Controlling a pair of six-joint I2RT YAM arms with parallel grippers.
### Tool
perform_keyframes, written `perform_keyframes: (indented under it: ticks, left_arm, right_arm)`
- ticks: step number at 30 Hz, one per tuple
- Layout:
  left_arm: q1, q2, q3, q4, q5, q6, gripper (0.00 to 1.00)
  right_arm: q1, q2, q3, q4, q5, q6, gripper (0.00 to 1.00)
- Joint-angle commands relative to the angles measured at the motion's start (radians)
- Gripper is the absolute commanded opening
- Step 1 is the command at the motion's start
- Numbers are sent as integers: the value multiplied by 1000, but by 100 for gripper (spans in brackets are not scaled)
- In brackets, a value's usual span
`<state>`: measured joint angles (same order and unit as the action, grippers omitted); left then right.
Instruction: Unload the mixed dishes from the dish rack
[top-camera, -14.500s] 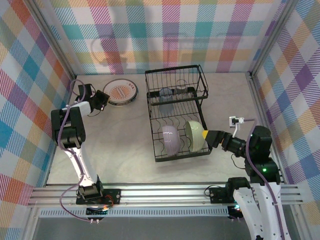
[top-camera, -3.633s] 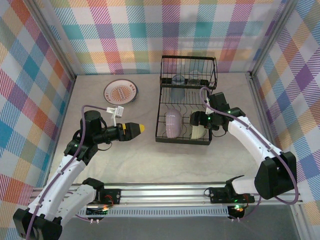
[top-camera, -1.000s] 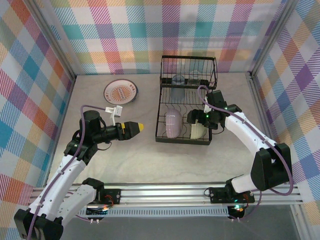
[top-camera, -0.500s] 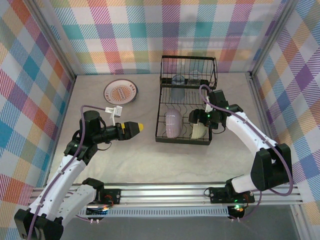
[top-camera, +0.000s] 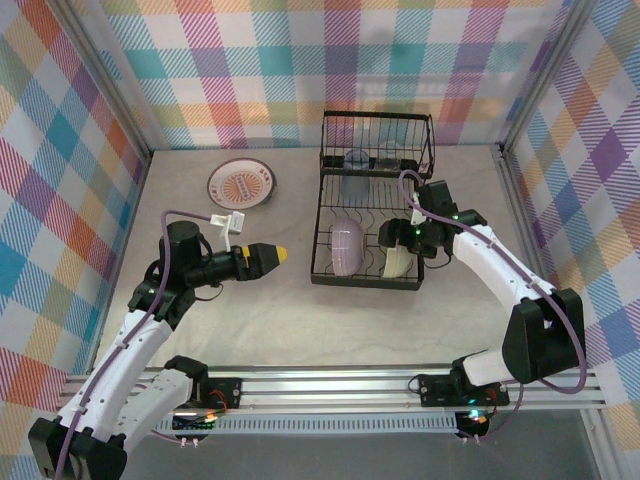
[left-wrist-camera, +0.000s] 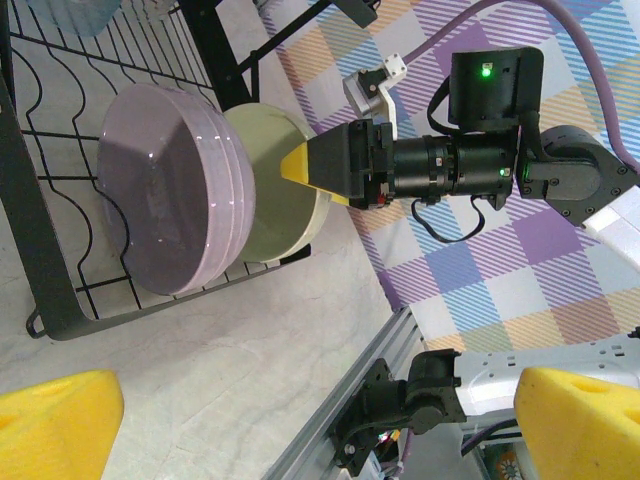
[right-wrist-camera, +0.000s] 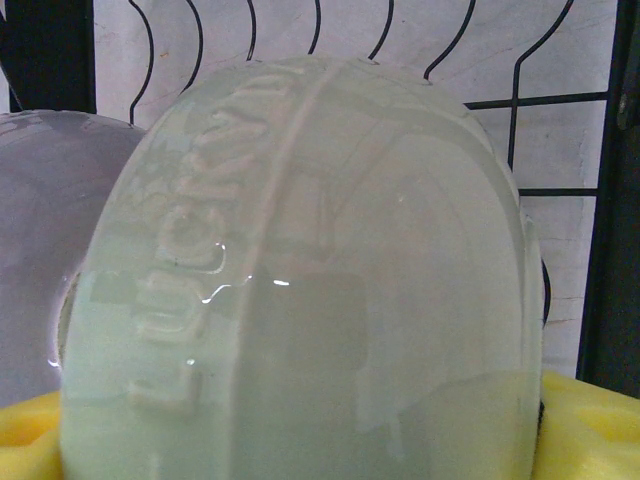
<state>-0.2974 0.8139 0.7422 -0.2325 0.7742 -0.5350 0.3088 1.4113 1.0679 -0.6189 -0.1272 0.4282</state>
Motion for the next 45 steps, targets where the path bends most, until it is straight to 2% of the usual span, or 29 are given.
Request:
perform_keyframes:
  ticks: [1,24,45]
  left_arm:
    - [18,-4,-6,30,11,-13,100]
    - [26,3,-7,33,10,-18,100]
    - [28,8,-11,32,6,-24,100]
  right_arm:
    - [7,-2,-13,43,-17,7,31]
    - [20,-19,93,-34,111,3,15]
    - [29,-60,146,-42,125,13,11]
